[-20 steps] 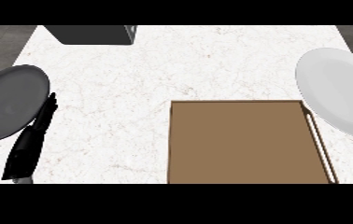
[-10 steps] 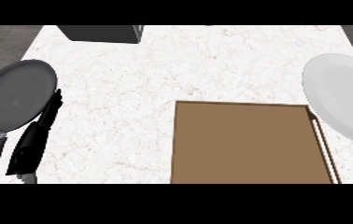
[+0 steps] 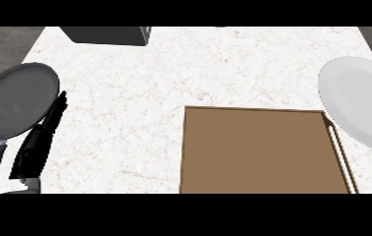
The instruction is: Pick the can from the tray and place it in the plate
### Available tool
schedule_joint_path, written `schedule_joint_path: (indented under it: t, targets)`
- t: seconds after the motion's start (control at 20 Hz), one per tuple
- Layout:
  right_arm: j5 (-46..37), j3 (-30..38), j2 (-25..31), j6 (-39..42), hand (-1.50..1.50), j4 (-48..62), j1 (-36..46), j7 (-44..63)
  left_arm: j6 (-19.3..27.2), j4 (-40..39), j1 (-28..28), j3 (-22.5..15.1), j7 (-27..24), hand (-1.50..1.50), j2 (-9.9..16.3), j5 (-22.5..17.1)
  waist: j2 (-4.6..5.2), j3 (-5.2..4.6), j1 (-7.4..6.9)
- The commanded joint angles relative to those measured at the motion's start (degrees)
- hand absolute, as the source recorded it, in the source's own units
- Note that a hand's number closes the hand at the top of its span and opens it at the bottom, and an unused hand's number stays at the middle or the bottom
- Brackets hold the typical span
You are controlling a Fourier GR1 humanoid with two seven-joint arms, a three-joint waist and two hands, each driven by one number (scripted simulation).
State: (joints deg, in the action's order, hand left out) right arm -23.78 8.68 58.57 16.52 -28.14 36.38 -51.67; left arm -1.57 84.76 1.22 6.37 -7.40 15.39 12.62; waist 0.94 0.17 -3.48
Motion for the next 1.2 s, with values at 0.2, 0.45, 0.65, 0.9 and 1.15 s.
schedule_joint_path:
  t: [0.2, 0.45, 0.65, 0.9, 1.15]
  targets:
    - [-6.7, -6.15, -7.96, 0.12, 1.5, 8.14, 5.57, -3.67, 1.06, -1.72, 0.02, -0.37, -1.49, 0.0, -1.44, 0.96, -0.07, 0.01, 0.62]
    - [-4.2, -3.67, -11.97, 2.83, -1.5, 14.64, 9.93, 5.98, -0.85, -2.34, -1.41, 1.92, -0.23, 0.0, 0.91, -0.63, -0.1, -0.03, 0.92]
    - [-5.38, -3.38, -13.1, -0.08, -1.5, 18.44, 11.11, 4.78, 0.1, -2.36, -0.52, 1.33, -2.47, 0.0, 0.08, 0.54, 0.17, 0.03, 0.7]
    - [-0.13, 1.9, -13.5, 2.63, -1.5, 19.74, 13.33, 4.33, -0.44, -0.91, -0.48, 1.55, -0.28, 0.0, -0.07, -0.13, -0.11, 0.02, 1.13]
    - [7.65, 9.86, -7.97, 6.36, -1.5, 23.1, 13.0, 5.4, -1.14, -1.37, -2.61, 2.75, 0.76, 0.0, 1.02, -0.99, 0.15, 0.1, 1.65]
